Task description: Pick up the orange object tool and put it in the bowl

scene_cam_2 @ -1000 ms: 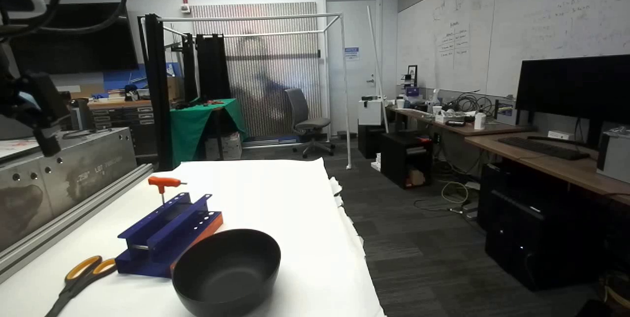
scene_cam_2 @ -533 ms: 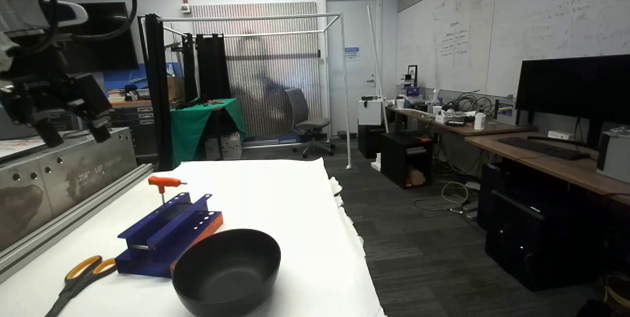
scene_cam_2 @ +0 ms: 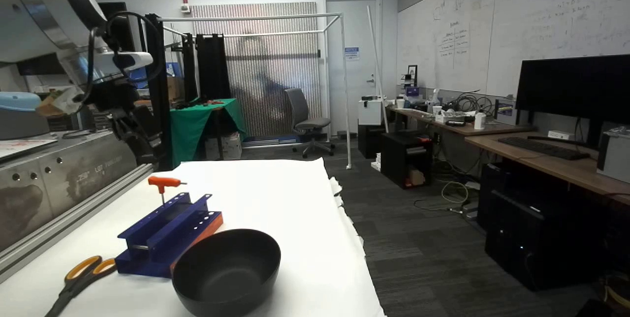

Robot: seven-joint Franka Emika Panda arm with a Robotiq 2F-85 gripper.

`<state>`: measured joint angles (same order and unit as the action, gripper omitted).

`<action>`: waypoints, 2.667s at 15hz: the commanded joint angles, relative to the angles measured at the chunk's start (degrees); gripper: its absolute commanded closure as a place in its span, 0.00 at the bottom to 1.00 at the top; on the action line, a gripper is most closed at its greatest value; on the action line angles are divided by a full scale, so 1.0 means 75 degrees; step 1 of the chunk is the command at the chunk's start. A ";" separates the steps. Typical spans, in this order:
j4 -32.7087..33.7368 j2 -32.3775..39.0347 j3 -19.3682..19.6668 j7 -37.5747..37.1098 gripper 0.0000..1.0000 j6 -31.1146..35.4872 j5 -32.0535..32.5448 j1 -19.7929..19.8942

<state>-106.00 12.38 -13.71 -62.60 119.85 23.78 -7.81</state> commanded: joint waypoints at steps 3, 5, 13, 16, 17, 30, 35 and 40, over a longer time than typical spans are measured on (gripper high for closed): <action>0.1326 0.1179 0.0792 -0.1151 0.00 -0.0995 -0.0671 -0.0653; 0.1389 0.1362 0.0931 -0.1315 0.00 -0.0709 -0.0963 -0.0700; 0.1561 0.1787 0.1235 -0.1593 0.49 -0.0356 -0.1253 -0.0865; 0.1554 0.1825 0.1271 -0.1620 0.73 -0.0278 -0.1256 -0.0907; 0.1542 0.1810 0.1255 -0.1586 0.80 -0.0271 -0.1292 -0.0908; 0.1375 -0.0797 0.1128 -0.1043 0.95 -0.2086 -0.0745 -0.0750; 0.1514 -0.0663 0.1187 -0.0442 0.95 -0.4550 -0.0885 -0.0266; 0.0926 -0.0040 0.1479 -0.0102 0.95 -0.3908 -0.0788 0.0209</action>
<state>-97.88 9.58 -3.88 -64.88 87.96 17.81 -7.35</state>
